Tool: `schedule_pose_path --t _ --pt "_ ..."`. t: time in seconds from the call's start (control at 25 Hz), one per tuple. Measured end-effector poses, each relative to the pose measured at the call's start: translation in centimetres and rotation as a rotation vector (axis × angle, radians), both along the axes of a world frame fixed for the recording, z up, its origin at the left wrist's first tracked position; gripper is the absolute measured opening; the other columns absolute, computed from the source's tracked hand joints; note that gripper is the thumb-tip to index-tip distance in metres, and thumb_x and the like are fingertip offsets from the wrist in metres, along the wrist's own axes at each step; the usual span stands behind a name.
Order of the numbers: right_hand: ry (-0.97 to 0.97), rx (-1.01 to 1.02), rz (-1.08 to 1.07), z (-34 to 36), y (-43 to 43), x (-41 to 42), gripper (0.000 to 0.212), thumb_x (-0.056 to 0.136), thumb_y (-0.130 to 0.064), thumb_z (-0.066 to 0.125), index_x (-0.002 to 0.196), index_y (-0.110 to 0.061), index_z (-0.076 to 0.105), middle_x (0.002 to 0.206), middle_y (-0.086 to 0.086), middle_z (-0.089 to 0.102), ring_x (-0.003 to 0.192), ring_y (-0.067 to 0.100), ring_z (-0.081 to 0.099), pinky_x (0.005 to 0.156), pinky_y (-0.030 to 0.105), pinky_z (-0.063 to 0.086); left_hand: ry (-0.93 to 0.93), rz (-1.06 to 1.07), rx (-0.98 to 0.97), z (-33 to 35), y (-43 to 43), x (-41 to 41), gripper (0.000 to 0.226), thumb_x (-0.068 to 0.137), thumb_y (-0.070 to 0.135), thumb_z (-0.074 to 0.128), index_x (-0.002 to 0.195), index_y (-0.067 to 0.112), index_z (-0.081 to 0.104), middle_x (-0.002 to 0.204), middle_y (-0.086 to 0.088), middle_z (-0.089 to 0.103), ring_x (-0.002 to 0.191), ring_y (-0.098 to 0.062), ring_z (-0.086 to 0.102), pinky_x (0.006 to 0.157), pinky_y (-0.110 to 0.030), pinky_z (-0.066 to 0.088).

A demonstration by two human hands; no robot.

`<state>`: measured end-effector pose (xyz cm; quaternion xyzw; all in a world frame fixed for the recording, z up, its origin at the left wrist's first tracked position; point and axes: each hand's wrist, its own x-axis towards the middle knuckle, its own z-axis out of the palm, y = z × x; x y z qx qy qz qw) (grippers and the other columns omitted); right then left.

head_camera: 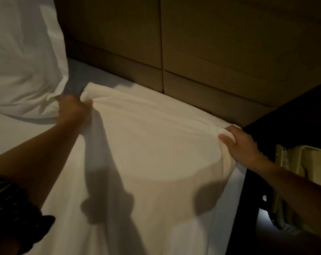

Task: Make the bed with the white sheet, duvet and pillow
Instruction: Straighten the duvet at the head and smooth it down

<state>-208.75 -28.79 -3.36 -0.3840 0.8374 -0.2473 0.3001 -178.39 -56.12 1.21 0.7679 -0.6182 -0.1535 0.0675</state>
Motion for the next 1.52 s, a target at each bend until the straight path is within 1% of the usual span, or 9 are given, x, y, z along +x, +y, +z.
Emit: schedule_pose_path --t 0.08,0.16,0.28,0.4,0.68,0.84,1.04,1.28,1.52 --pt "0.347 0.119 -0.011 0.4 0.1 1.0 0.028 0.090 -0.027 0.058 0.110 -0.007 0.056 0.113 0.017 0.052 0.103 0.033 0.046 0.084 0.035 0.034 -0.183 -0.224 -0.284 -0.4 2.8 -1.5 0.045 0.095 0.031 0.049 0.135 0.012 0.042 0.137 -0.019 0.042 0.126 -0.037 0.040 0.103 -0.052 0.028" --pt "0.623 0.034 -0.041 1.5 -0.6 4.4 0.031 0.088 -0.015 0.059 0.118 -0.014 0.055 0.121 0.017 0.052 0.108 0.036 0.049 0.090 0.044 0.039 -0.112 -0.656 -0.472 -0.9 7.7 -3.5 0.044 0.096 0.035 0.041 0.136 0.018 0.043 0.141 -0.013 0.044 0.131 -0.030 0.037 0.106 -0.051 0.019" --pt "0.520 -0.040 0.144 1.6 -2.2 10.0 0.051 0.096 -0.040 0.027 0.141 -0.020 0.042 0.148 0.010 0.039 0.136 0.030 0.037 0.110 0.045 0.028 -0.163 -1.051 -0.208 -3.0 14.5 -7.2 0.058 0.095 0.053 0.020 0.147 0.029 0.031 0.155 -0.004 0.027 0.144 -0.028 0.018 0.113 -0.055 0.006" --pt "0.469 0.125 0.283 -0.7 -0.9 8.0 0.069 0.091 -0.057 0.002 0.151 -0.026 0.014 0.159 0.003 0.010 0.147 0.021 0.008 0.117 0.034 -0.001 -0.373 -1.027 -0.053 -4.9 15.0 -8.7 0.070 0.087 0.071 0.001 0.149 0.040 -0.010 0.159 0.003 -0.015 0.145 -0.024 -0.015 0.112 -0.061 -0.007" --pt "0.766 0.153 0.207 -1.0 2.9 2.6 0.058 0.098 -0.039 0.019 0.146 -0.011 0.035 0.151 0.014 0.034 0.138 0.033 0.033 0.113 0.053 0.018 -0.441 -0.629 0.105 -3.2 11.9 -2.7 0.075 0.082 0.071 -0.004 0.148 0.036 -0.018 0.157 0.002 -0.023 0.144 -0.027 -0.020 0.111 -0.063 -0.007" --pt "0.551 -0.030 0.394 -0.6 3.5 5.6 0.057 0.101 -0.042 0.015 0.142 -0.011 0.041 0.148 0.011 0.039 0.135 0.027 0.039 0.112 0.039 0.013 -0.205 -0.632 0.132 -2.3 20.4 -3.4 0.075 0.082 0.069 -0.004 0.149 0.036 -0.012 0.155 0.007 -0.022 0.144 -0.025 -0.019 0.110 -0.059 -0.015" --pt "0.112 -0.084 0.116 -0.2 4.7 0.2 0.040 0.099 -0.025 0.046 0.132 -0.002 0.046 0.128 0.019 0.047 0.118 0.033 0.044 0.100 0.034 0.032 -0.081 -0.725 0.129 -3.2 27.3 -6.6 0.079 0.083 0.073 0.004 0.147 0.035 -0.020 0.153 0.004 -0.031 0.141 -0.023 -0.029 0.108 -0.055 -0.022" --pt "-0.524 -0.090 -0.036 1.9 3.5 -3.0 0.016 0.095 -0.018 0.054 0.080 -0.014 0.057 0.084 -0.001 0.053 0.080 0.008 0.047 0.079 0.025 0.038 -0.162 -0.952 0.193 -2.6 26.2 -10.3 0.086 0.075 0.080 0.003 0.142 0.037 -0.030 0.150 0.005 -0.037 0.140 -0.027 -0.031 0.108 -0.065 -0.012" --pt "-0.440 -0.278 -0.080 4.1 2.3 -3.7 0.029 0.096 -0.008 0.050 0.069 -0.017 0.046 0.068 -0.002 0.042 0.061 0.000 0.040 0.062 0.015 0.034 -0.235 -0.978 0.194 -1.5 28.8 -13.8 0.113 0.067 0.091 0.022 0.139 0.026 -0.037 0.146 -0.001 -0.045 0.134 -0.031 -0.040 0.102 -0.065 -0.021"
